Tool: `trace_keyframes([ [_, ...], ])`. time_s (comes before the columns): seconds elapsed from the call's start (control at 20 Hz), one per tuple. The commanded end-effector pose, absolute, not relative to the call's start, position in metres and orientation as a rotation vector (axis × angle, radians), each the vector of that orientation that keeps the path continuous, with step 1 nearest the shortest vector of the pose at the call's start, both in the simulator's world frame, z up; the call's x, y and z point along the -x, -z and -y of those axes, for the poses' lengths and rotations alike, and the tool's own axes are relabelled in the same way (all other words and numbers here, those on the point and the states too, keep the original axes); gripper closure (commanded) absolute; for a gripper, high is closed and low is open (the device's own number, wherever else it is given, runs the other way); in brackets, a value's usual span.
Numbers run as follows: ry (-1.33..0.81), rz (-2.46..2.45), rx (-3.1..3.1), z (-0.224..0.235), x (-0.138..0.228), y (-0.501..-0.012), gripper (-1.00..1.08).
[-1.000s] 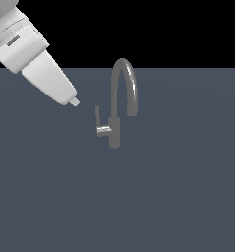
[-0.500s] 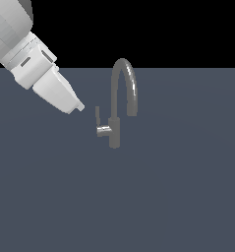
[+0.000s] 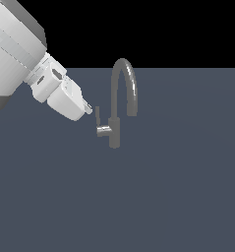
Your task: Turn on the faucet by rotating a designated handle.
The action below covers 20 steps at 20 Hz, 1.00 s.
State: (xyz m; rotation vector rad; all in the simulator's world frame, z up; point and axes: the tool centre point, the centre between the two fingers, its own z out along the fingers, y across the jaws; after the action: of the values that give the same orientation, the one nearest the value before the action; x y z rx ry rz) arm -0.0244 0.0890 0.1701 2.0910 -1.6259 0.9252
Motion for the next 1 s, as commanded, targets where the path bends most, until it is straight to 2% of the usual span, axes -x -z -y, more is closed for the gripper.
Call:
trace_keyframes([
  [0.0,-0.944,1.656,-2.047,-0.085,0.015,-0.165,1.08],
  [0.45,-0.994,1.725,-1.933,-0.072,-0.007,-0.157,1.08],
  [0.95,-0.998,1.73,-1.925,-0.071,-0.008,-0.159,1.08],
])
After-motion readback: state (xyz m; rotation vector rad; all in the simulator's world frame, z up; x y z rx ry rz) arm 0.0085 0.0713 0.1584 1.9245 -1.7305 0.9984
